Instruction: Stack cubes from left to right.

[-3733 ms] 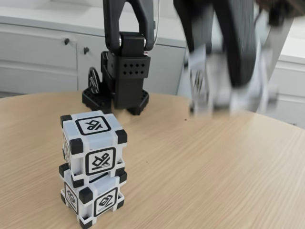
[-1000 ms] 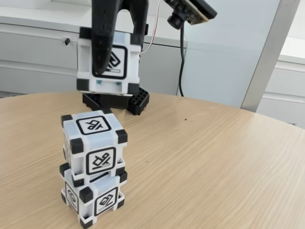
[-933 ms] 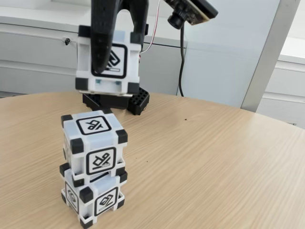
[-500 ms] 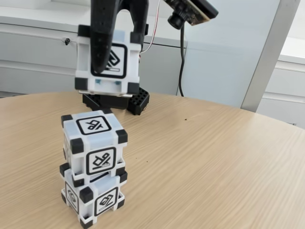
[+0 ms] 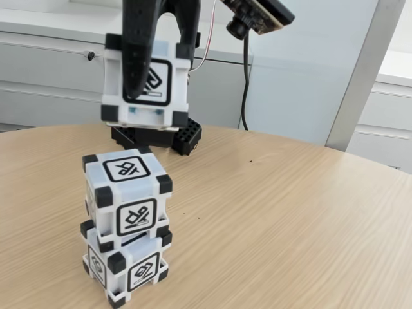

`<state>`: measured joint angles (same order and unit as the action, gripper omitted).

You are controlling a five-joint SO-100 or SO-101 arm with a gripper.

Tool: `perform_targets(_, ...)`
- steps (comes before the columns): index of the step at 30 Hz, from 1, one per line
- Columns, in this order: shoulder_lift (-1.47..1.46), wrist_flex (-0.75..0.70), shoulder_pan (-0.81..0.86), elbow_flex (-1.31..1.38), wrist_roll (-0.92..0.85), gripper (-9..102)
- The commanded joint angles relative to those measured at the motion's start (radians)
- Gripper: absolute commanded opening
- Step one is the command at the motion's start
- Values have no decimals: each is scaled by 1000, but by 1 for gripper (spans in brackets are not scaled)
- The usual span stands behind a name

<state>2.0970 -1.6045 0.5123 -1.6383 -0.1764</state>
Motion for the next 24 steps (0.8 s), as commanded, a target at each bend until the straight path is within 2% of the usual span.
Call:
perform_targets(1, 3, 17, 11, 3, -5, 14)
perform_targets(8, 3, 17, 126, 5, -18, 15)
perform_targets(24, -92, 15, 123, 6, -71, 15)
